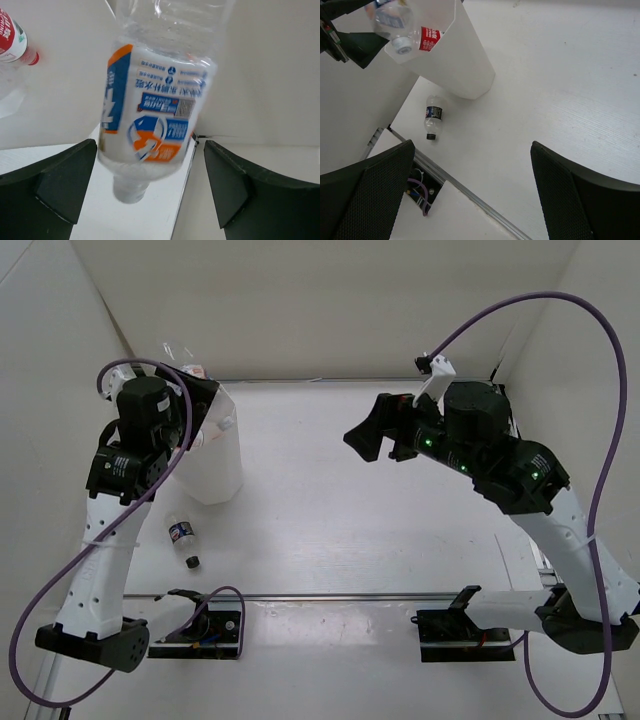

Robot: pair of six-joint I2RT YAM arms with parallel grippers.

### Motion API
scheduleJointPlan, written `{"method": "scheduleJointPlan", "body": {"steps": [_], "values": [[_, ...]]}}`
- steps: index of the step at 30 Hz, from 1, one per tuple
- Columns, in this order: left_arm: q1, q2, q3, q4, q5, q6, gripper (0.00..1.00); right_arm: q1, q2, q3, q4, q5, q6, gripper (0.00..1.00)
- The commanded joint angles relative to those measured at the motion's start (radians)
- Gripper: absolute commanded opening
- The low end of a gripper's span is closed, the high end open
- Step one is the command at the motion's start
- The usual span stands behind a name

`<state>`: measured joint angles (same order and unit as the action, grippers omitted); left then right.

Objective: Put the plastic bottles in the bin

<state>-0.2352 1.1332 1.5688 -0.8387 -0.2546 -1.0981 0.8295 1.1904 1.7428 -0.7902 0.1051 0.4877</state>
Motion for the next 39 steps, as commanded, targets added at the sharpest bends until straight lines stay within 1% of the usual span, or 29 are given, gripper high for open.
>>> {"method": "scheduleJointPlan", "body": {"steps": [1,4,7,9,12,13,15,16,18,19,21,23,24,25,26,27,29,31,34,37,39], "values": [[0.026,-0.044,-0.006,-0.01,0.07,-0.022,1.0,-0.004,0.012,0.043,0.016,-0.004,-0.021,1.0],[0.027,-0.079,0.019,0.038,0.127,-0.048,1.0,-0.004,0.031,0.054,0.016,-0.013,-0.021,1.0],[0.036,-0.116,0.028,0.038,0.127,-0.071,1.0,-0.004,0.031,0.044,0.016,-0.013,-0.011,1.0],[0.036,-0.139,0.019,0.027,0.107,-0.071,1.0,-0.004,0.031,0.02,0.016,-0.024,-0.011,1.0],[0.036,-0.2,-0.013,-0.007,0.031,-0.084,1.0,-0.004,0.031,0.011,0.016,-0.024,-0.001,1.0],[0.036,-0.235,-0.045,-0.022,0.002,-0.085,1.0,-0.004,0.031,-0.002,0.016,-0.015,-0.001,1.0],[0.036,-0.269,-0.085,-0.039,0.002,-0.074,1.0,-0.004,0.031,-0.002,0.016,-0.015,-0.001,1.0],[0.036,-0.3,-0.133,-0.06,0.002,-0.074,1.0,-0.004,0.031,-0.011,0.016,-0.015,-0.001,1.0],[0.036,-0.332,-0.2,-0.17,-0.018,-0.085,1.0,-0.013,0.031,-0.011,0.016,-0.005,-0.001,1.0],[0.036,-0.367,-0.283,-0.216,-0.05,-0.104,1.0,-0.013,0.031,-0.023,0.025,-0.005,-0.001,1.0],[0.036,-0.403,-0.364,-0.33,-0.086,-0.159,1.0,-0.013,0.02,-0.037,0.025,-0.005,-0.001,1.0],[0.036,-0.455,-0.465,-0.373,-0.141,-0.169,1.0,-0.013,0.02,-0.046,0.025,-0.014,-0.001,1.0],[0.036,-0.467,-0.487,-0.417,-0.172,-0.228,1.0,-0.013,0.02,-0.046,0.025,-0.015,-0.001,1.0],[0.036,-0.477,-0.503,-0.497,-0.205,-0.249,1.0,-0.013,0.02,-0.046,0.025,-0.015,-0.001,1.0],[0.036,-0.487,-0.535,-0.52,-0.274,-0.261,1.0,-0.013,0.02,-0.046,0.025,-0.024,-0.001,1.0],[0.036,-0.487,-0.553,-0.53,-0.308,-0.261,1.0,-0.013,0.02,-0.046,0.025,-0.024,-0.001,1.0],[0.036,-0.487,-0.613,-0.502,-0.383,-0.247,1.0,-0.023,0.02,-0.046,0.025,-0.024,-0.001,1.0],[0.036,-0.478,-0.651,-0.462,-0.416,-0.223,1.0,-0.023,0.02,-0.037,0.025,-0.044,-0.011,1.0],[0.036,-0.451,-0.726,-0.352,-0.457,-0.194,1.0,-0.023,0.041,0.0,-0.001,-0.053,-0.011,1.0],[0.036,-0.412,-0.794,-0.277,-0.506,-0.194,1.0,-0.023,0.052,0.032,-0.027,-0.053,-0.02,1.0],[0.036,-0.376,-0.852,-0.266,-0.544,-0.239,1.0,-0.023,0.052,0.041,-0.041,-0.053,-0.02,1.0]]}}
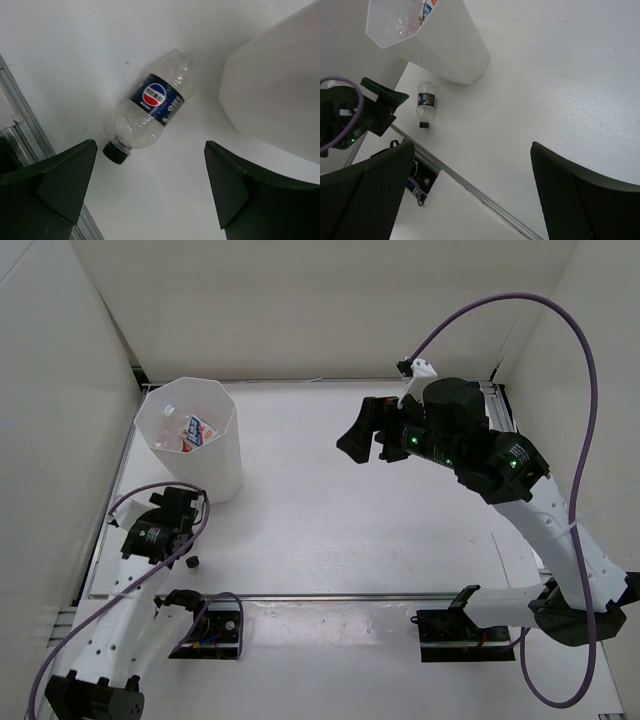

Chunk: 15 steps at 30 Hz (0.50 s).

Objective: Put the plastic bottles in the bin

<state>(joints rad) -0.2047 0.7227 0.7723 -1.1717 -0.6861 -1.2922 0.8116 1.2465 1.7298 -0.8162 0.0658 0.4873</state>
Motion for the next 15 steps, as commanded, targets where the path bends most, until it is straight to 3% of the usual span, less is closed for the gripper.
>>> {"method": "scheduleJointPlan", "body": {"steps": [1,5,11,15], "values": [[0.014,0.05,-0.071,0.078,-0.113,-0.062,1.0,-0.005,-0.004,0.054,-0.03,-0.014,-0.029,1.0],[0.072,0.139,-0.091,0.116,-0.138,-0.046,1.0,-0.005,-0.013,0.063,-0.075,-0.014,-0.029,1.0],[0.22,0.3,-0.128,0.3,-0.027,0.155,1.0,-0.005,-0.022,0.083,-0.123,0.018,-0.029,1.0],[0.234,0.311,-0.175,0.434,0.038,0.203,1.0,-0.005,-0.022,0.093,-0.141,0.028,-0.029,1.0]]}}
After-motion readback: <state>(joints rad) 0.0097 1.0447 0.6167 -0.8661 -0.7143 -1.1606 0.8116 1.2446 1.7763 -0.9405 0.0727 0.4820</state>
